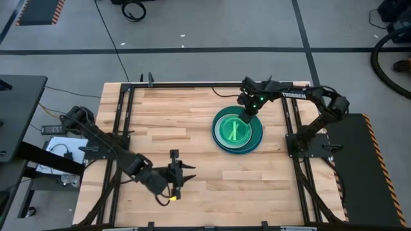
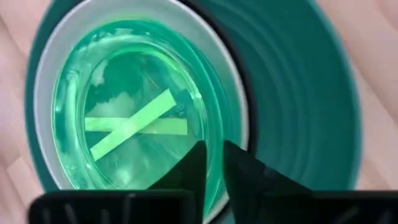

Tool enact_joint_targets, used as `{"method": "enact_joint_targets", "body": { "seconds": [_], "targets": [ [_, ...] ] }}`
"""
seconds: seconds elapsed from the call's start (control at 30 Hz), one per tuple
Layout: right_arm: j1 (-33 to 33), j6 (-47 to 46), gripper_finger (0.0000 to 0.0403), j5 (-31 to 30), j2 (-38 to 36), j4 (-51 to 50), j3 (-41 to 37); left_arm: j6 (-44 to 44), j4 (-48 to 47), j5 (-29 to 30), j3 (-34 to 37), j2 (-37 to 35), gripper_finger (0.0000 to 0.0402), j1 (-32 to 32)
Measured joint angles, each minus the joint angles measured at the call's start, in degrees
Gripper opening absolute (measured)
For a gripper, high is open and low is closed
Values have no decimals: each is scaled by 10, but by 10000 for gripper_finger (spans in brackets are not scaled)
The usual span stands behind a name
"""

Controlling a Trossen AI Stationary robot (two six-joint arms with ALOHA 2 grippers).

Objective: Stack plastic plates
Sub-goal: Stack the light green plate on top of the light green plate, then return to Home Position

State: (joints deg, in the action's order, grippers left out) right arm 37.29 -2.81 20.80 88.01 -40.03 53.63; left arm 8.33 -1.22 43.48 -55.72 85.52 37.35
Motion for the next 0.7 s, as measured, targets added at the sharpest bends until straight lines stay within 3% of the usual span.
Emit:
{"method": "enact_joint_targets", "body": {
  "seconds": [0.2,0.33,0.5,0.7],
  "targets": [
    [-12,0,117,-2,0,-31,24,-78,37,-81,28,-3,142,-51],
    [-7,-2,147,15,0,-87,58,-99,58,-118,74,-47,142,-84],
    [0,-27,159,0,-20,-102,82,-125,51,-160,135,-133,142,-113],
    [-8,-33,154,-16,-98,-66,80,-132,71,-165,212,-263,142,-124]
  ]
}}
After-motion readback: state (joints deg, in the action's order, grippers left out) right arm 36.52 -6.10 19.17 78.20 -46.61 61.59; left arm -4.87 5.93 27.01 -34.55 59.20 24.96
